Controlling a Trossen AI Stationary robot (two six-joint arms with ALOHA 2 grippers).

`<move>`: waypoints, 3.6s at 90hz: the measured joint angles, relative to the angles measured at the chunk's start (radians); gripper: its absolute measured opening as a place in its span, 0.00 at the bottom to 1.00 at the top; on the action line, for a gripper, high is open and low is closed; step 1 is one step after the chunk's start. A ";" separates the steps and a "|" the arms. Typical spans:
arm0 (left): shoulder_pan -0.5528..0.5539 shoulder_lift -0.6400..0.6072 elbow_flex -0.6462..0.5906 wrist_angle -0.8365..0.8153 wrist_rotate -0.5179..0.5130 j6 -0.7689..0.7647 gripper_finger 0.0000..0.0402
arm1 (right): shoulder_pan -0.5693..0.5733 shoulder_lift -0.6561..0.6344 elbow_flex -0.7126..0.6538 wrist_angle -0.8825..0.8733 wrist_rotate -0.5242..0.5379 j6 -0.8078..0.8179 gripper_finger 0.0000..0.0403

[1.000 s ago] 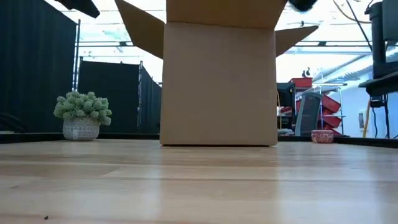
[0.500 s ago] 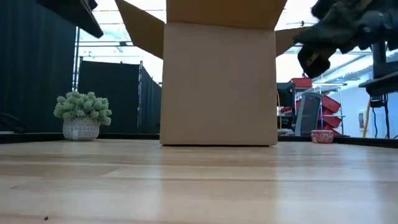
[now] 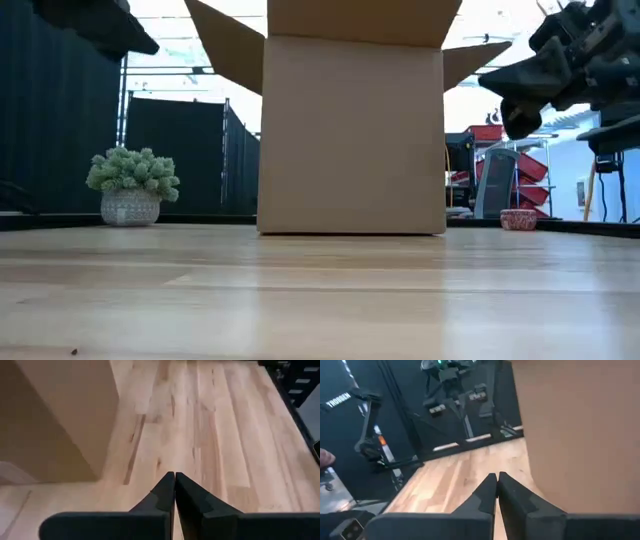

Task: Wrap mug
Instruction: Return to Home Position

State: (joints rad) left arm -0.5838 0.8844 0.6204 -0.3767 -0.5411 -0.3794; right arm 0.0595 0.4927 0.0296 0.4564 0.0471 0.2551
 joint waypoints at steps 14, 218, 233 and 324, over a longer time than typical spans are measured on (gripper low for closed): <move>0.000 -0.104 -0.087 0.093 0.062 0.017 0.00 | -0.023 -0.195 0.000 -0.189 0.006 -0.013 0.00; 0.530 -0.862 -0.613 0.385 0.537 0.256 0.00 | -0.060 -0.442 0.002 -0.477 0.031 -0.084 0.00; 0.530 -0.862 -0.613 0.385 0.537 0.256 0.00 | -0.060 -0.442 0.002 -0.477 0.031 -0.084 0.00; 0.530 -0.862 -0.613 0.386 0.537 0.256 0.00 | -0.060 -0.442 0.002 -0.477 0.031 -0.084 0.00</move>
State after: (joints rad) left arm -0.0536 0.0219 0.0074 0.0090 -0.0044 -0.1238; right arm -0.0002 0.0505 0.0315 -0.0208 0.0776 0.1707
